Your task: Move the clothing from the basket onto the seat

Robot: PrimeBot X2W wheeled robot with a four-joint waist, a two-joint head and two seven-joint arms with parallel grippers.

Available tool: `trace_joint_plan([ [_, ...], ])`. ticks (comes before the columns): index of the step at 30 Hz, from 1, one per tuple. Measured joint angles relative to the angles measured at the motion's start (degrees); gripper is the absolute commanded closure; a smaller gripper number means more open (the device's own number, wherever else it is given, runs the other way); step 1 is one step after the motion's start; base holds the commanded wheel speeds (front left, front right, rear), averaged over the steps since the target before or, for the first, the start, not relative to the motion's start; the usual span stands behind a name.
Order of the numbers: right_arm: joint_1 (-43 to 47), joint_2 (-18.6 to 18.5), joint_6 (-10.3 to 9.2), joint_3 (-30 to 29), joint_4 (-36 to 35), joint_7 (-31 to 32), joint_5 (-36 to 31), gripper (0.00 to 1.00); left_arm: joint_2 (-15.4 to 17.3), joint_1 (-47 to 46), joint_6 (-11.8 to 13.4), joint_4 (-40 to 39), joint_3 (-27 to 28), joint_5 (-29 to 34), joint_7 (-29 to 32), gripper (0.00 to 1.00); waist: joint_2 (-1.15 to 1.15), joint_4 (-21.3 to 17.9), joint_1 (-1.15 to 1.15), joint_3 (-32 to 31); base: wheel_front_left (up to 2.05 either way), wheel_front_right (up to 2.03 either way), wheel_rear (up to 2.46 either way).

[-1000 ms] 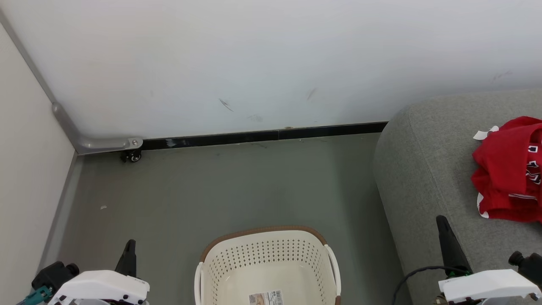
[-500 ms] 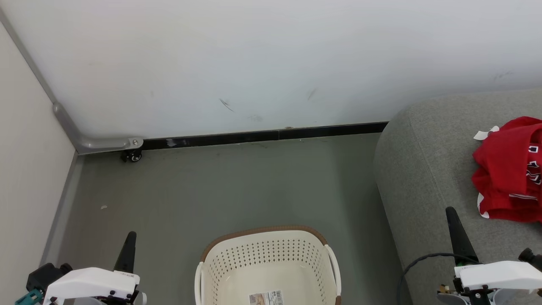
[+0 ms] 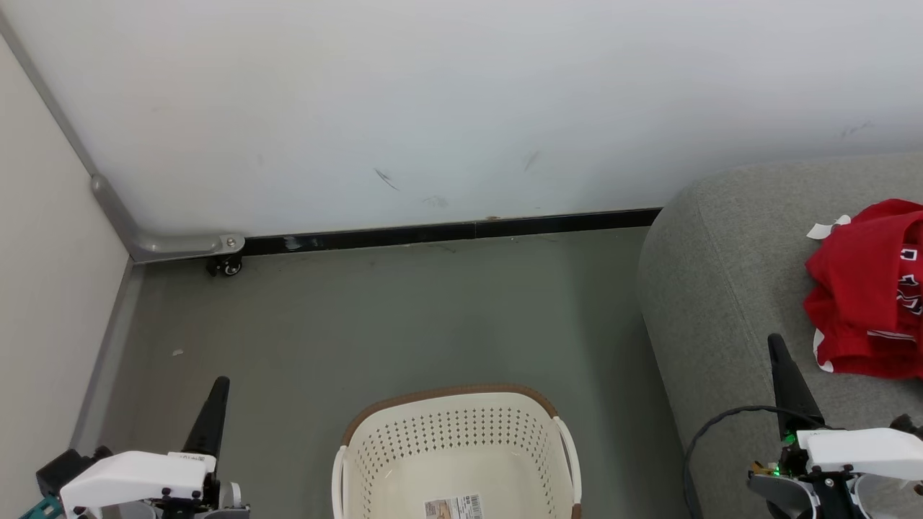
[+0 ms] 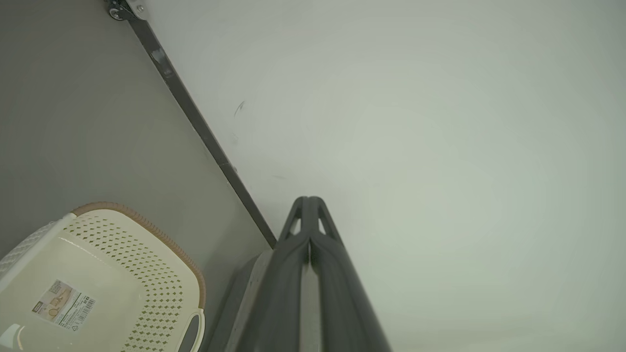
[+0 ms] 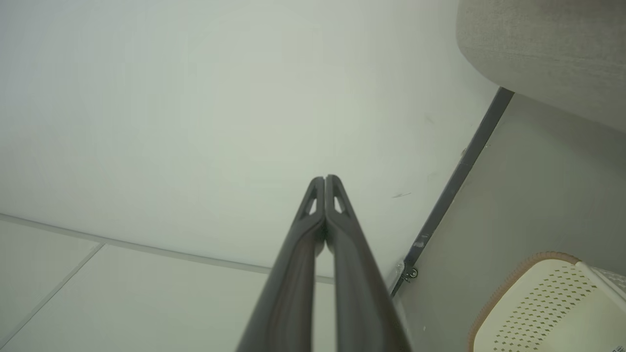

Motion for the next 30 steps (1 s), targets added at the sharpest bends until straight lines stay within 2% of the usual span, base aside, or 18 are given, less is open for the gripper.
trace_joint_plan([
  [16,-2.0,-0.8,-0.01,-0.4,1.1,1.5,13.7,1.0,-0.8,0.0,-1.4,-3.2,1.6,-13.1,2.4,1.0,0.0,0.1,0.0,-0.1,0.0,0.0,0.0],
  [30,-2.2,-1.1,-0.01,-0.4,1.3,1.5,14.3,1.0,-0.8,0.0,-1.4,-4.7,1.4,-14.0,2.6,1.0,0.0,0.0,-0.01,0.0,0.0,0.0,0.0],
])
